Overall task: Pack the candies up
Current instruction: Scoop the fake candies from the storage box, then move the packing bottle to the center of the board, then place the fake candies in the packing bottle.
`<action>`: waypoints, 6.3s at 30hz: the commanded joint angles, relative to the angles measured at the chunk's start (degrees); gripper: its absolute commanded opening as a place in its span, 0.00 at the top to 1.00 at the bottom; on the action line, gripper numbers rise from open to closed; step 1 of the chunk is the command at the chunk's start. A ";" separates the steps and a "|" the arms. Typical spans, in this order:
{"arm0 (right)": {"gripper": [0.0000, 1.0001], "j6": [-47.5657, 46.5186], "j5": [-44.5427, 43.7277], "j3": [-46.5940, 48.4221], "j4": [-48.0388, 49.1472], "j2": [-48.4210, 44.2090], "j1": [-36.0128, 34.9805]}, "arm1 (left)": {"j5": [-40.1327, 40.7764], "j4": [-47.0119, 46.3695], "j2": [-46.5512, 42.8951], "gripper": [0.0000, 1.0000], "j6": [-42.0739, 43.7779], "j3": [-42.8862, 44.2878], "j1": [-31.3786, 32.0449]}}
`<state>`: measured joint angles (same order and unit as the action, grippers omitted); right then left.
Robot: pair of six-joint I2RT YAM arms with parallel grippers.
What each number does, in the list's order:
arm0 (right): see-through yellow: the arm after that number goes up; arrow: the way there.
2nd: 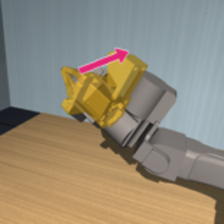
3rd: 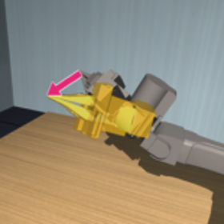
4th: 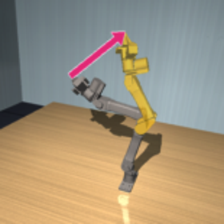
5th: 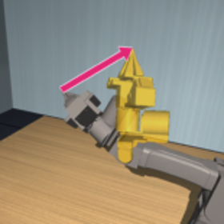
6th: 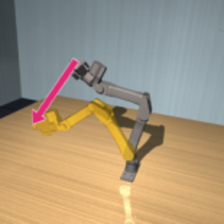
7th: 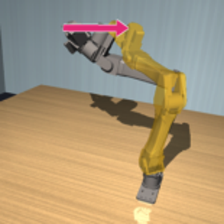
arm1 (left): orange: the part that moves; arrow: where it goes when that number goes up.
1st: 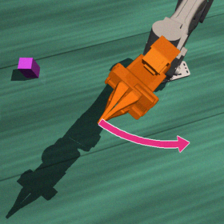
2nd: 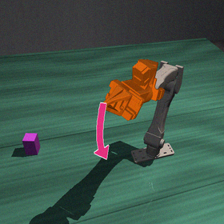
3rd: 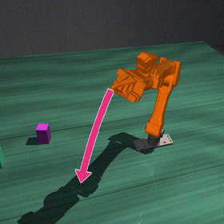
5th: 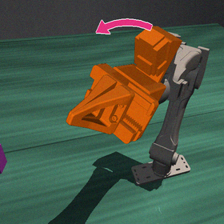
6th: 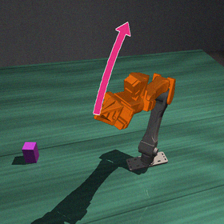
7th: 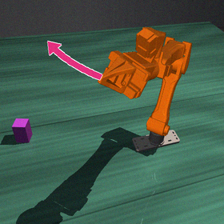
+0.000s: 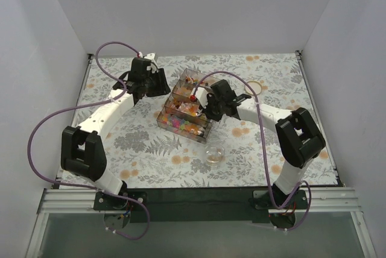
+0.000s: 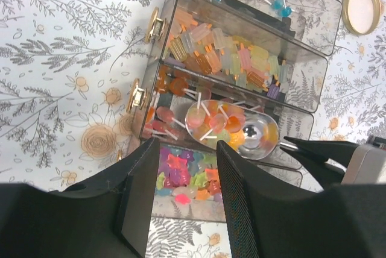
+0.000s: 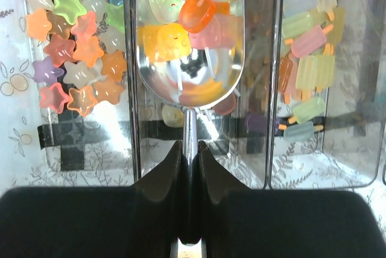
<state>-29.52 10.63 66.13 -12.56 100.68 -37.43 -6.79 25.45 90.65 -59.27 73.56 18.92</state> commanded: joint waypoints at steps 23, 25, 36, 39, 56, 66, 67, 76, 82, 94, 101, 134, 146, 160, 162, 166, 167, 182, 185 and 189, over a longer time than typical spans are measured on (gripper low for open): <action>0.99 9.21 -5.44 -20.16 9.32 -30.09 0.69 | 1.86 4.34 -18.05 0.55 -12.71 -17.13 14.30; 0.99 9.65 -7.19 -22.25 5.99 -34.91 0.69 | 1.78 4.34 -18.05 0.55 -13.50 -17.48 15.36; 0.99 14.05 -10.28 -30.71 -6.85 -54.61 0.69 | 3.44 4.61 -12.79 0.53 -21.50 -15.82 26.68; 0.99 13.88 -10.37 -30.27 -10.19 -56.99 0.60 | 4.06 4.96 -10.77 0.53 -22.03 -14.68 29.06; 0.99 15.19 -10.37 -28.86 -11.96 -56.48 0.60 | 4.67 5.92 -1.01 0.56 -20.01 -10.45 35.22; 0.99 15.28 -10.37 -28.95 -11.61 -56.12 0.60 | 15.29 10.31 3.21 0.63 -23.87 -7.82 39.09; 0.99 15.19 -10.37 -28.95 -11.61 -56.12 0.69 | 16.62 11.02 3.39 0.67 -24.40 -7.21 39.09; 0.99 14.75 -10.37 -28.69 -11.53 -55.42 0.69 | 22.95 16.47 2.51 0.86 -24.32 -5.35 39.18; 0.99 14.05 -9.67 -27.72 -11.00 -53.93 0.69 | 24.10 17.61 1.99 0.94 -25.02 -6.76 39.18; 0.99 12.12 -5.89 -24.74 -10.21 -50.68 0.60 | 37.80 28.85 2.25 1.00 -22.74 -2.28 39.09; 0.99 10.80 -2.99 -23.15 -10.91 -49.10 0.25 | 39.75 28.61 0.85 1.00 -20.20 -6.31 34.44; 0.99 2.36 -2.28 -5.58 -23.83 -27.31 -14.51 | 26.74 2.33 -35.27 0.14 -10.17 -32.59 1.22; 0.99 0.87 -8.34 3.21 -30.94 -18.78 -16.36 | 26.12 -5.41 -44.51 0.14 -8.33 -40.25 0.86; 0.99 0.25 -19.59 14.29 -42.89 -9.81 -22.51 | 27.71 -6.73 -45.04 0.14 -7.97 -40.60 0.86; 0.99 0.43 -20.83 15.78 -43.69 -8.67 -23.47 | 27.53 -6.91 -45.12 0.14 -7.80 -40.60 0.95; 0.99 0.87 -25.21 18.68 -46.85 -5.68 -26.11 | 27.79 -6.91 -45.04 0.14 -7.44 -40.69 1.38; 0.99 1.21 -26.27 19.12 -47.29 -5.24 -26.72 | 27.79 -6.99 -45.04 0.14 -7.44 -40.69 1.47; 0.99 3.06 -36.91 24.49 -51.69 -4.09 -32.71 | 27.35 -7.43 -44.33 0.15 -7.00 -40.86 2.88; 0.99 3.15 -37.26 24.75 -51.95 -5.84 -32.53 | 26.92 -7.61 -44.16 0.14 -6.83 -41.04 2.88; 0.99 3.33 -32.80 26.67 -51.96 -9.01 -28.08 | 24.20 -8.14 -43.28 0.15 -6.74 -41.13 2.88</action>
<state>-26.89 -24.16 88.23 -63.53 96.62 -68.95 19.31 18.74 46.96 -66.85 33.01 21.52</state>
